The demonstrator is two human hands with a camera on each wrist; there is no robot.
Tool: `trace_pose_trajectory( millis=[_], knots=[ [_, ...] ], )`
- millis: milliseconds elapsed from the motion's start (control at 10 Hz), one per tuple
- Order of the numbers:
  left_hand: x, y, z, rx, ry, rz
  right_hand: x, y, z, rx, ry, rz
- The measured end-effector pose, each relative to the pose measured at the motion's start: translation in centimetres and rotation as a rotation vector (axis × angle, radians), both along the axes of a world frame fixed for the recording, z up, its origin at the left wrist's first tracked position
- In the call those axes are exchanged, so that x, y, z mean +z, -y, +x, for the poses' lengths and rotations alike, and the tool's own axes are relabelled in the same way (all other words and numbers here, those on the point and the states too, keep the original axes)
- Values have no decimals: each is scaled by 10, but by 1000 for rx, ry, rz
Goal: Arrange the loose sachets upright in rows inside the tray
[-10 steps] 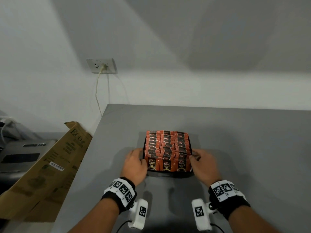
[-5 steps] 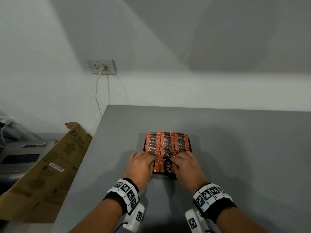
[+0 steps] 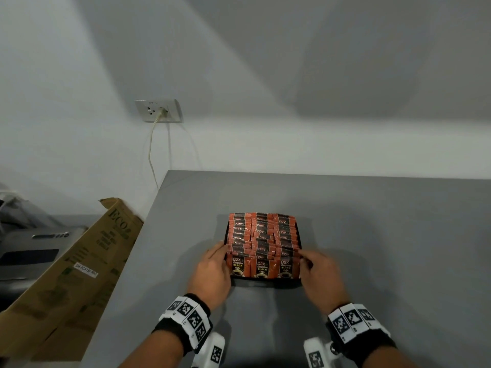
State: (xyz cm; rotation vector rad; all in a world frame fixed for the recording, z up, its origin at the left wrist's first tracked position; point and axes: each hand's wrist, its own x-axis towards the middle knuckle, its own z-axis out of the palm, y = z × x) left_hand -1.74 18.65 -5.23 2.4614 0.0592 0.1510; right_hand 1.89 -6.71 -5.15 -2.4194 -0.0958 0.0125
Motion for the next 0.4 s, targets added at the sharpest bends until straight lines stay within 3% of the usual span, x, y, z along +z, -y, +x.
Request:
trace_pose_trajectory(
  millis=[300,400],
  knots=[
    [-9,-2,2,-16,-27,-13,10,-4,1,-47,-105,55],
    [4,-1,-9,71,-74,-47,14,0,-8,-45,-126,62]
  ],
)
